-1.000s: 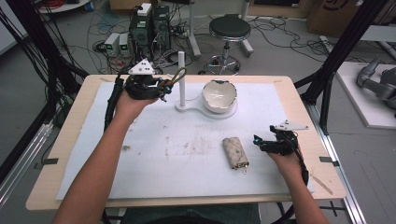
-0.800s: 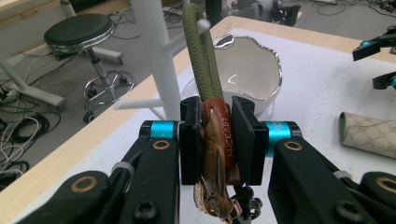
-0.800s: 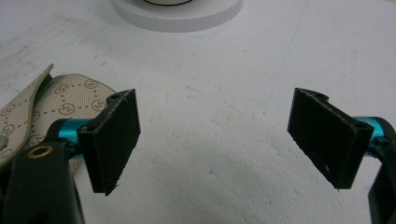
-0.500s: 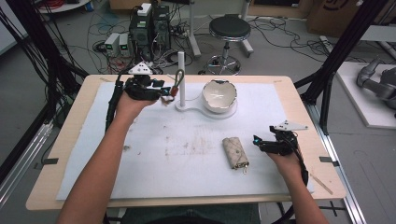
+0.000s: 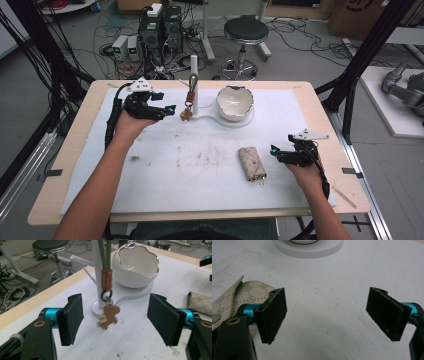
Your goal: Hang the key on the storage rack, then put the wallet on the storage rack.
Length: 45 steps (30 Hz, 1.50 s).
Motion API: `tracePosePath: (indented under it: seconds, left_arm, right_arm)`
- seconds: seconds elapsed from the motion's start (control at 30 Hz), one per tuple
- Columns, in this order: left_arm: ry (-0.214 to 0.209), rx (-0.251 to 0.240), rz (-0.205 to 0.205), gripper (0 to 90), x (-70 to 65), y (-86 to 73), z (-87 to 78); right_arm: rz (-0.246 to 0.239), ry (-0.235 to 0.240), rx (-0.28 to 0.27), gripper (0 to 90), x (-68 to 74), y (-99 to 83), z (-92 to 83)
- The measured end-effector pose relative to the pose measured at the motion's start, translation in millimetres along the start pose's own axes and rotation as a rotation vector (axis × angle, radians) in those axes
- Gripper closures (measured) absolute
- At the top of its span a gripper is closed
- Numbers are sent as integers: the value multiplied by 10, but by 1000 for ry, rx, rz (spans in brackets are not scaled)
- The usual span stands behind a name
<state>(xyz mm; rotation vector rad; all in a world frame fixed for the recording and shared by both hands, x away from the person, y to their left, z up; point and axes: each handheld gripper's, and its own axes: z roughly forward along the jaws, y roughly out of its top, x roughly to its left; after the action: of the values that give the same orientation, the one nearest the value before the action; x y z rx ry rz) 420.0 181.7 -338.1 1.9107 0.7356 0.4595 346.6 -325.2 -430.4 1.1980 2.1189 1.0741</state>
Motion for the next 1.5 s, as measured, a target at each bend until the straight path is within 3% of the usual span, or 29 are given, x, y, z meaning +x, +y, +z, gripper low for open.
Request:
tracePosePath:
  seconds: [0.23, 0.73, 1.07, 1.5]
  left_arm:
    - [0, -40, -12, 236, -27, -184, -176]
    - [45, -57, -42, 184, -45, -644, -464]
    - [71, -66, -68, 158, 17, -855, -547]
    - [93, -42, -76, 158, 89, -957, -547]
  right_arm:
    - [3, -2, 0, 173, 6, 0, -5]
    - [-3, 0, -1, 173, 9, 2, 2]
    - [7, -6, -2, 173, -1, -24, -39]
    - [4, -14, -4, 173, 100, 17, -48]
